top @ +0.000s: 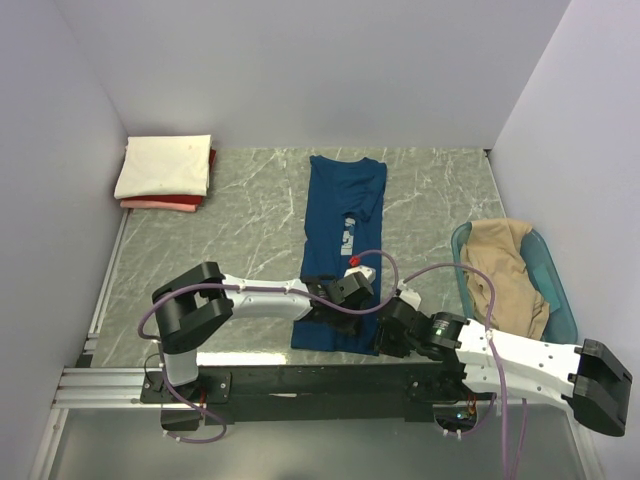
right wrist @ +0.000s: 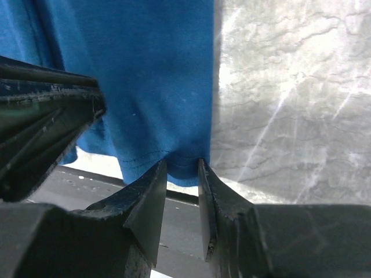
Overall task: Fold and stack the t-shirts
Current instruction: Fold the tshirt
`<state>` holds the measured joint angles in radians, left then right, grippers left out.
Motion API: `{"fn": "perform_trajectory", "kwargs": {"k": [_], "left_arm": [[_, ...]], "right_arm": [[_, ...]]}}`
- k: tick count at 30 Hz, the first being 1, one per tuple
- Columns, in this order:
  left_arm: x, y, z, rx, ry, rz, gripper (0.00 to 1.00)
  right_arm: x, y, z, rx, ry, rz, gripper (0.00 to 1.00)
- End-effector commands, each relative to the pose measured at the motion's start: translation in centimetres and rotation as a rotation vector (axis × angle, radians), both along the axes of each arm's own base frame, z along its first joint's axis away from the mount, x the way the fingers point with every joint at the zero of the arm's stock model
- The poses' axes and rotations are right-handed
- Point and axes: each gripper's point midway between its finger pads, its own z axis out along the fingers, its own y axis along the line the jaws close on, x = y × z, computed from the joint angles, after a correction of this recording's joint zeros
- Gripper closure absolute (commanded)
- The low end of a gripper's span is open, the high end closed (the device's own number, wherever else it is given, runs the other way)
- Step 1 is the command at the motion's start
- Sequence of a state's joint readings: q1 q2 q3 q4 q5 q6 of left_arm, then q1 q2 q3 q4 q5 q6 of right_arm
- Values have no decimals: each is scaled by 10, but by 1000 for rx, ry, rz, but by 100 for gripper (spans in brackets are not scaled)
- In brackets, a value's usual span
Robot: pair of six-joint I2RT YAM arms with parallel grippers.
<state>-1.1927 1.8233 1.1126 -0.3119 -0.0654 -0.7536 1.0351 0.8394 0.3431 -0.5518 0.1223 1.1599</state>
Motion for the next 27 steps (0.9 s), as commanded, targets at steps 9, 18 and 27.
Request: {"fn": "perform_trajectory", "kwargs": {"k": [9,18,27], "left_arm": [[-4,-1,29,-58,-23,18,99],[-7,7,56,-155,3,71,99],[-15,17,58,-232,78,96,99]], "right_arm": [[5,1,-4,23,-8,-35,69],[2,-9,-3,8,-4,-60,84],[2,-24,11,-6,-26,-96,92]]}}
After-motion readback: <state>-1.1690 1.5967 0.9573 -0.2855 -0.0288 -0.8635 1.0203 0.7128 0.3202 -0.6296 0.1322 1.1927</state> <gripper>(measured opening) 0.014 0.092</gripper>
